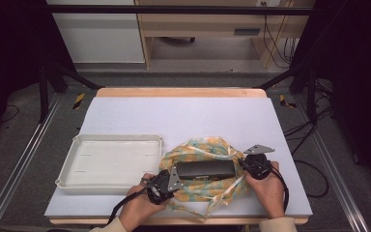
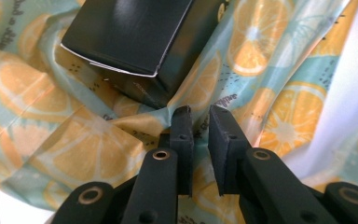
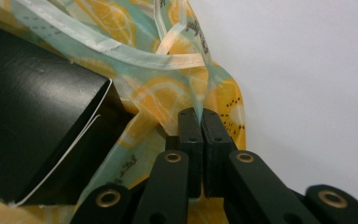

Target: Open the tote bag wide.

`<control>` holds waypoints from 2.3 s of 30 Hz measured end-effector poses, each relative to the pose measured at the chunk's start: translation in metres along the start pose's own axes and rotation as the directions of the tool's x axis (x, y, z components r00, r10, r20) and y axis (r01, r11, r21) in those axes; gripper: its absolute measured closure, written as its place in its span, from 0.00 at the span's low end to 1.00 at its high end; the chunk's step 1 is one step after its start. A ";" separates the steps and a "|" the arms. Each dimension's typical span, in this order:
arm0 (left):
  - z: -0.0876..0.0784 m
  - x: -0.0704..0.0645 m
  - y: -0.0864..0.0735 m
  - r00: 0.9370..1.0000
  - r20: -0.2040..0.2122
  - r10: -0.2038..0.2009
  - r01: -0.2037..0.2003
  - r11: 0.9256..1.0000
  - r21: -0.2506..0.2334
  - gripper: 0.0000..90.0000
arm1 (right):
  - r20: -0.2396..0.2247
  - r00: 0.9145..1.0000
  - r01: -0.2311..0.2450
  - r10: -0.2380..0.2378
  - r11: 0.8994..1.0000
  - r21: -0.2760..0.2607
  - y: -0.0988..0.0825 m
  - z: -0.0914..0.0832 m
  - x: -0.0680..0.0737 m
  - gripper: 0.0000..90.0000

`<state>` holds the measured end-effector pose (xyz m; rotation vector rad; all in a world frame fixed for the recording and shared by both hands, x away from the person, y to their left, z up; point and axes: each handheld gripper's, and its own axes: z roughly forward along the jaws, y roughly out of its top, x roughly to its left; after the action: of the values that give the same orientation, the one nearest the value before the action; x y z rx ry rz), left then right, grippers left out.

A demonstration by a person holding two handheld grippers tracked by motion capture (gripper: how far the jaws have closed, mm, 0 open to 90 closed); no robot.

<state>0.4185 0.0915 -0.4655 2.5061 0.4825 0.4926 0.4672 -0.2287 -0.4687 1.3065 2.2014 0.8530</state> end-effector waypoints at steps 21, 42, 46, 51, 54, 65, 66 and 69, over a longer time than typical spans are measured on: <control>-0.061 0.033 0.036 0.993 0.078 -0.084 0.101 0.966 -0.239 0.85 | -0.077 0.991 0.091 -0.111 0.969 -0.229 -0.019 -0.073 0.032 0.93; 0.034 0.085 0.049 0.978 -0.010 -0.209 0.209 0.978 0.023 0.96 | -0.207 0.959 0.189 -0.192 0.981 -0.034 -0.035 -0.030 0.050 0.98; 0.040 0.087 0.048 0.978 -0.012 -0.208 0.209 0.977 0.046 0.97 | -0.210 0.958 0.191 -0.193 0.981 -0.029 -0.035 -0.030 0.050 0.98; 0.044 0.089 0.046 0.976 -0.010 -0.218 0.219 0.974 0.053 0.98 | -0.215 0.957 0.193 -0.193 0.981 -0.023 -0.036 -0.029 0.050 0.98; 0.046 0.089 0.046 0.977 -0.007 -0.211 0.211 0.976 0.062 0.98 | -0.219 0.957 0.192 -0.192 0.981 -0.022 -0.036 -0.029 0.051 0.98; 0.033 0.091 0.045 0.971 0.022 -0.238 0.238 0.971 -0.002 0.98 | -0.224 0.954 0.191 -0.199 0.980 -0.059 -0.035 -0.035 0.052 0.94; 0.027 0.091 0.046 0.971 0.027 -0.237 0.237 0.971 -0.019 0.97 | -0.221 0.954 0.190 -0.201 0.979 -0.068 -0.034 -0.037 0.052 0.93; 0.012 0.088 0.044 0.972 0.041 -0.233 0.235 0.969 -0.072 0.95 | -0.219 0.953 0.188 -0.210 0.975 -0.115 -0.028 -0.048 0.053 0.89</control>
<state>0.5106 0.0893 -0.4285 2.3415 0.7225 0.3712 0.3952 -0.2050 -0.4570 0.9621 2.3887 1.0584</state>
